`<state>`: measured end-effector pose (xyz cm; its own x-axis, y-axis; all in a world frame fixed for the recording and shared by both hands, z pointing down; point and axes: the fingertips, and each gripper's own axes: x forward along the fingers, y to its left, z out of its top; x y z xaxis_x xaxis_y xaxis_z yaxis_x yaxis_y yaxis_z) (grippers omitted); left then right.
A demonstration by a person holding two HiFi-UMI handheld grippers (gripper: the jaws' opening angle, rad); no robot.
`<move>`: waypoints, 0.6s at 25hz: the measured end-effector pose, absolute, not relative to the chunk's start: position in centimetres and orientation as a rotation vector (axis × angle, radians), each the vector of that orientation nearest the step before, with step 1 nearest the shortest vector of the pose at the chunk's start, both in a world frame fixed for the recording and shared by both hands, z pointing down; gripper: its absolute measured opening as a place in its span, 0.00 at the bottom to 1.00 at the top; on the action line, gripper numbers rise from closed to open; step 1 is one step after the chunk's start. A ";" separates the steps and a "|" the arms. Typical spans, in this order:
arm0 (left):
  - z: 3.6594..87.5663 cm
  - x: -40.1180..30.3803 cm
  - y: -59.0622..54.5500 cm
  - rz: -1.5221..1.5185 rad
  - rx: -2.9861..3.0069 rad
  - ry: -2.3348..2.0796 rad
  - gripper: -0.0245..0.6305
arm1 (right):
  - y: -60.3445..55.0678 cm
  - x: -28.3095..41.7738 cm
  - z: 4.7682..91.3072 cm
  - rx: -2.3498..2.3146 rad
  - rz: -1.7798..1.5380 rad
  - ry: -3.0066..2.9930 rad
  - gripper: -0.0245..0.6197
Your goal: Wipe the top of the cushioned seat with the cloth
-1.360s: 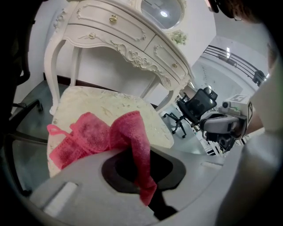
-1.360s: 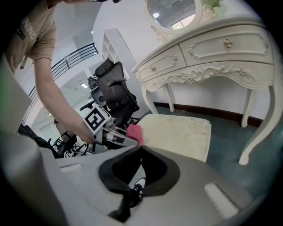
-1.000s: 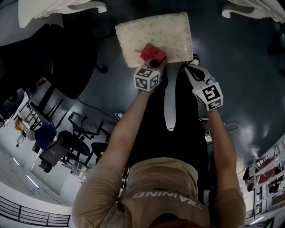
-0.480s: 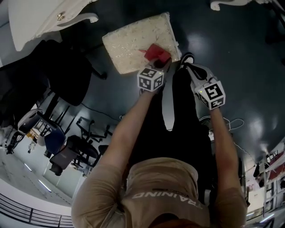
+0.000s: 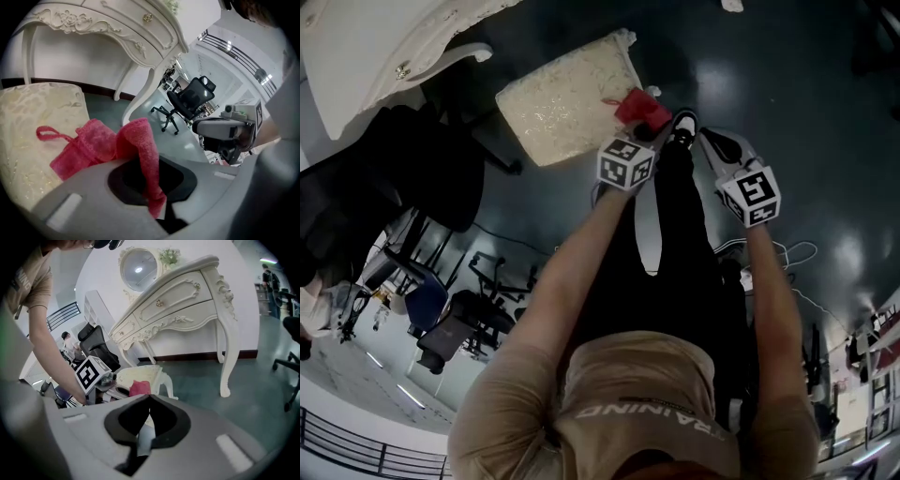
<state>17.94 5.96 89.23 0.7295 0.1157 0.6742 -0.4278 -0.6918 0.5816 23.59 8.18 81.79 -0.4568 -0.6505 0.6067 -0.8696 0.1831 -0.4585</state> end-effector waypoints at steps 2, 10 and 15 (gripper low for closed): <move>89.6 19.0 6.5 0.912 2.154 -0.204 0.09 | 8.4 24.5 82.1 1.471 1.149 -2.178 0.05; 89.7 22.6 8.0 0.900 2.133 -0.084 0.09 | 9.7 26.9 83.1 1.507 1.180 -2.144 0.04; 88.5 22.5 7.7 0.889 2.154 -0.038 0.09 | 9.3 26.4 82.5 1.514 1.171 -2.155 0.04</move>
<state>22.52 7.68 88.53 0.7539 0.2511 0.6071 -0.3019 -0.6883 0.6596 26.37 9.28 82.51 -0.4239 -0.6679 0.6117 -0.8765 0.1326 -0.4627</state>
